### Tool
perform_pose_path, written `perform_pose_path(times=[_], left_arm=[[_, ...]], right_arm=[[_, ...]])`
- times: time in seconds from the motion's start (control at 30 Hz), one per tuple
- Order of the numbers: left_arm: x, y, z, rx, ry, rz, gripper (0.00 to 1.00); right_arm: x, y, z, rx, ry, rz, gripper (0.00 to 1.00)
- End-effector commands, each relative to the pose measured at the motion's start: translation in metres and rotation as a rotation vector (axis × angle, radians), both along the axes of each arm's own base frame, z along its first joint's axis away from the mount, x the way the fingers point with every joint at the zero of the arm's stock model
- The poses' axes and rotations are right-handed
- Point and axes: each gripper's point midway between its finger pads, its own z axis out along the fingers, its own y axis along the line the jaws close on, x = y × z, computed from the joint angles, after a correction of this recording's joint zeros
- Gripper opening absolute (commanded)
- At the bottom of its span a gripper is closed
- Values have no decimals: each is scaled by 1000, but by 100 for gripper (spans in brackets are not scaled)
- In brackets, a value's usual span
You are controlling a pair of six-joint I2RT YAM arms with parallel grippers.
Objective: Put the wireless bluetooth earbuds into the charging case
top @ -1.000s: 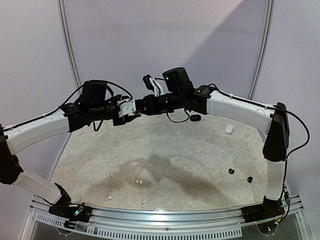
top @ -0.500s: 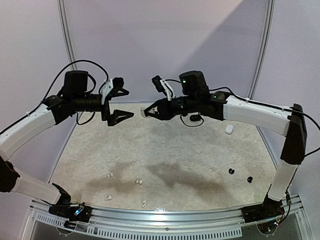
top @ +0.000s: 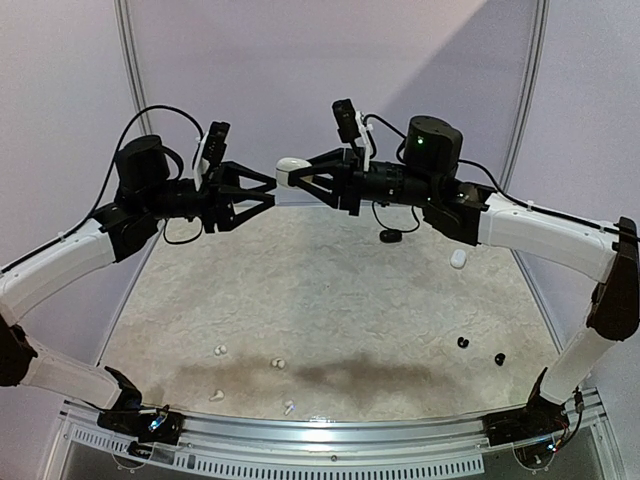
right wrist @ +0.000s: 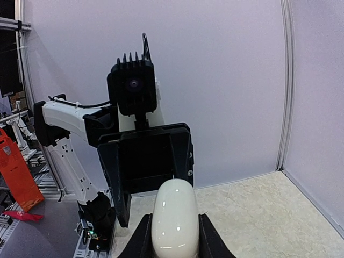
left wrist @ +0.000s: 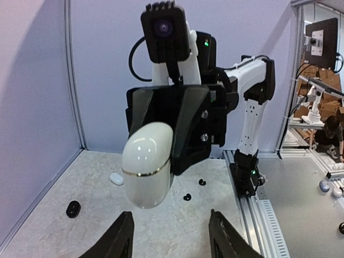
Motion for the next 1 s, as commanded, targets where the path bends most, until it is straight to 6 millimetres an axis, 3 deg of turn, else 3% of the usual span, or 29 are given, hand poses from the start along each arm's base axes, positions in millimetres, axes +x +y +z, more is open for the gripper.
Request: perform_pose_path(times=[0.0,0.3,0.53,0.6,0.7,0.77,0.9,0.97], left_arm=[[-4,-6,10,-58,1,-14,49],[-3,-14,8,-57,2,4,26],[-8,-18,8,-56,-11,-17,16],[-10,-20,9,-59,-13,-26,17],[-14,-22,10,-63,-27,-53,30],[-15,-24,10,-62,-24,-65,32],[-16,-25,10,-61,-19,-71,30],[-17,-25,10,-62,-21,-75,19]], right_arm=[[-7,8,11,31,-58,34,0],[-8,14,8,29,-57,48,0],[-7,17,4,22,-50,47,0],[-6,18,3,19,-46,45,0],[-5,19,-1,7,-37,38,0],[-4,19,-1,8,-38,38,0],[-6,18,3,19,-45,40,0],[-7,17,6,23,-49,38,0]])
